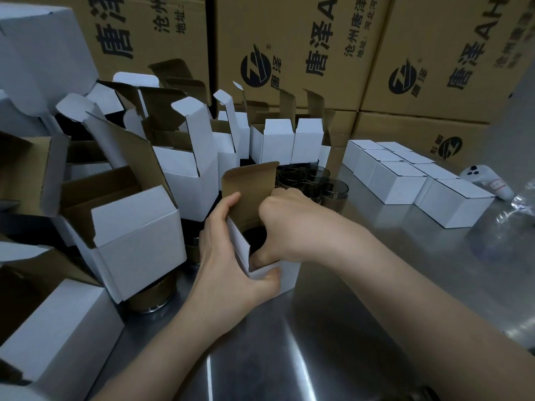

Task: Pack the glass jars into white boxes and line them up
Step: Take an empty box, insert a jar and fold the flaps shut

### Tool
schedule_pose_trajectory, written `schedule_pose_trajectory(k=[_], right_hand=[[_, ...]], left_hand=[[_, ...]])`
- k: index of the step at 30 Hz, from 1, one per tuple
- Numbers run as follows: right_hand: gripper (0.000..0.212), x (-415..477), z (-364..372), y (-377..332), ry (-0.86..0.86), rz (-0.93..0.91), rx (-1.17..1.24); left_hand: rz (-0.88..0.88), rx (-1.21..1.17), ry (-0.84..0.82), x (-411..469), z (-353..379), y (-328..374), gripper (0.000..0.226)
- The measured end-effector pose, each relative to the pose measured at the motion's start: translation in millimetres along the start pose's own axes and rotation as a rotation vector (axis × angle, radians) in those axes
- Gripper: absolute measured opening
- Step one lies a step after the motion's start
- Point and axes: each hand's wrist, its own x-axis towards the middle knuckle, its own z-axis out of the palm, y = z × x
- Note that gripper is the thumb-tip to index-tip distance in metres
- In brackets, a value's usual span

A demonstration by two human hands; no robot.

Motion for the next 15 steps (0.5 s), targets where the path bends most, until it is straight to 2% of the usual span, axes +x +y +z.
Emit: schedule_pose_trajectory(k=[5, 7, 9, 12, 13, 15], right_hand=[[0.053, -2, -9, 4, -0.040, 0.023, 0.086], [0.047, -6, -15, 10, -0.009, 0.035, 0.175], [0.043, -10, -21, 21, 0.090, 0.072, 0.372], [0.016, -8, -20, 45, 0.280, 0.148, 0.730], [0.009, -7, -18, 53, 0.298, 0.186, 0.851], [0.016, -6, -11, 64, 0.219, 0.198, 1.093]], left_hand=[[0.002, -0.002, -0.004, 0, -1, -1, 0.102], [-0.006, -0.018, -0.014, -1, -2, -1, 0.102], [-0.010, -0.031, -0.017, 0, -2, 0, 0.102], [-0.020, -0.063, -0.036, -2, -3, 0, 0.100], [-0.021, -0.093, -0.046, -4, -4, -1, 0.097], [-0.014, -0.183, -0.062, -2, -5, -1, 0.085]])
